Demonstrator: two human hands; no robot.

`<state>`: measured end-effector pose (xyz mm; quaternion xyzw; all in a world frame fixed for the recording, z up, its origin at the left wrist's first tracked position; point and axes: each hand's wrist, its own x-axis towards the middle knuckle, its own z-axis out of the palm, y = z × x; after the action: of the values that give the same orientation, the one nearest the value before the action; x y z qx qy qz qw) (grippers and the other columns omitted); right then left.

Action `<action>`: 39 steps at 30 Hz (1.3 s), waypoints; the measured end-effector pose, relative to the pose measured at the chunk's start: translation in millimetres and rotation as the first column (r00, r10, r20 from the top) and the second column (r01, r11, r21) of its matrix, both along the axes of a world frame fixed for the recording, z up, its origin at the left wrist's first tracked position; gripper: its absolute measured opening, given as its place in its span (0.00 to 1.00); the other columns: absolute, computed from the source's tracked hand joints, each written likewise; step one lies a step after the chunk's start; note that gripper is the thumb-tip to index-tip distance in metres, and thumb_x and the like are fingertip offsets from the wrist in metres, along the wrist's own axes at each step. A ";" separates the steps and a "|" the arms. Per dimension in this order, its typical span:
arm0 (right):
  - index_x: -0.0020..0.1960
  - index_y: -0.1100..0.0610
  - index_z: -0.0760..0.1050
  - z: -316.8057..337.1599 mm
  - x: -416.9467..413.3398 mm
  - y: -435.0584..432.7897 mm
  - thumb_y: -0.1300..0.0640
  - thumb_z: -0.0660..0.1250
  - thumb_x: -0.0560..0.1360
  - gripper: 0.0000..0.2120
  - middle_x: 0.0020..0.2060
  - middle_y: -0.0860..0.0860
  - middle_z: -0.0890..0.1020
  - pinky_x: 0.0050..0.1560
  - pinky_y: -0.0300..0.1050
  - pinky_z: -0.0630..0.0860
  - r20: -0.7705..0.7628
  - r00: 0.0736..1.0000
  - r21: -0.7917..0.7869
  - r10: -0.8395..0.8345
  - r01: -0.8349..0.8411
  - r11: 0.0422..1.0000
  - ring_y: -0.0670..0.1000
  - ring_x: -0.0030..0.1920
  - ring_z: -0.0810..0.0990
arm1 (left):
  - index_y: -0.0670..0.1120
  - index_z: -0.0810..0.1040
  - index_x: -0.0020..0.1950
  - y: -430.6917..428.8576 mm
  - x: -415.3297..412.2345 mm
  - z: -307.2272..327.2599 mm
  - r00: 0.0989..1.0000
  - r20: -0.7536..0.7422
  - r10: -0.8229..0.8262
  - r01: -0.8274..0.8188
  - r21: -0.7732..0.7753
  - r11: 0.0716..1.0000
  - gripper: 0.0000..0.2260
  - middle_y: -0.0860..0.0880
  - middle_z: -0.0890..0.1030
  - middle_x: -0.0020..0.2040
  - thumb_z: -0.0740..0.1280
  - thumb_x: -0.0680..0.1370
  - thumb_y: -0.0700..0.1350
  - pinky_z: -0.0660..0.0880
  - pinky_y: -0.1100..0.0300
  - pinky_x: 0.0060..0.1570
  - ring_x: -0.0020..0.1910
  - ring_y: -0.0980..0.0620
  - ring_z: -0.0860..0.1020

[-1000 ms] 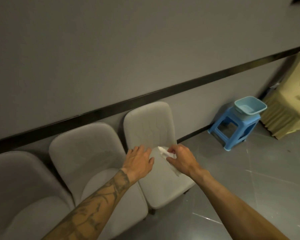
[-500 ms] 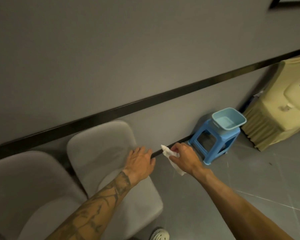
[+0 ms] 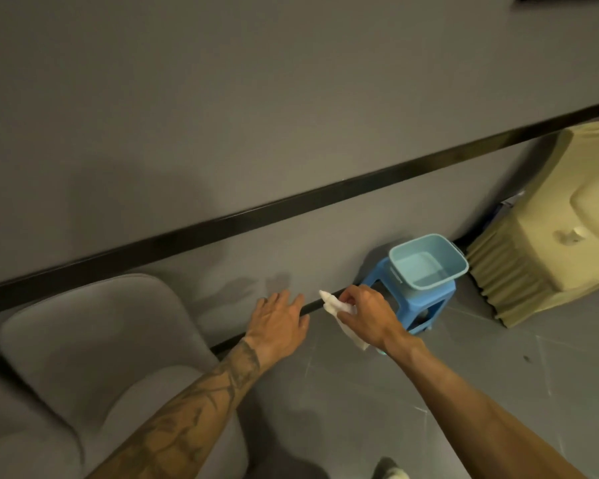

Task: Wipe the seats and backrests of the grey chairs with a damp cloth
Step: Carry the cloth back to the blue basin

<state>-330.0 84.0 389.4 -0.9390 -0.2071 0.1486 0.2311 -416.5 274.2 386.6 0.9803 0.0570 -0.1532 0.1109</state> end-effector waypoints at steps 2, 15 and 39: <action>0.50 0.52 0.77 -7.1 31.6 -32.5 0.50 0.71 0.74 0.08 0.46 0.48 0.77 0.41 0.39 0.69 0.002 1.000 0.001 0.025 -0.025 1.000 0.48 0.44 0.76 | 0.49 0.62 0.82 -33.5 25.1 -7.4 0.999 -0.015 0.033 -0.033 0.009 0.999 0.24 0.45 0.69 0.76 0.53 0.87 0.56 0.63 0.47 0.74 0.74 0.43 0.67; 0.51 0.54 0.77 -43.2 218.4 -189.3 0.53 0.71 0.73 0.09 0.46 0.51 0.77 0.45 0.41 0.71 -0.064 0.987 -0.050 0.147 -0.150 0.987 0.53 0.47 0.78 | 0.48 0.59 0.84 -205.6 183.0 -39.6 0.986 -0.077 0.146 -0.148 -0.027 0.989 0.26 0.44 0.68 0.78 0.53 0.87 0.57 0.62 0.47 0.75 0.76 0.43 0.67; 0.58 0.54 0.76 -349.8 513.0 -246.4 0.57 0.68 0.76 0.11 0.54 0.52 0.76 0.51 0.43 0.74 -0.181 0.914 -0.212 0.364 -0.398 0.893 0.52 0.53 0.74 | 0.51 0.55 0.85 -278.5 406.6 -312.3 0.890 -0.256 0.377 -0.374 0.061 0.925 0.26 0.46 0.61 0.83 0.50 0.87 0.56 0.52 0.50 0.80 0.81 0.45 0.60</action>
<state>183.0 -162.4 39.6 -0.8887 -0.3511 0.2794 0.0938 -9.9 -4.3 74.3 0.9221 0.2602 -0.2575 0.1252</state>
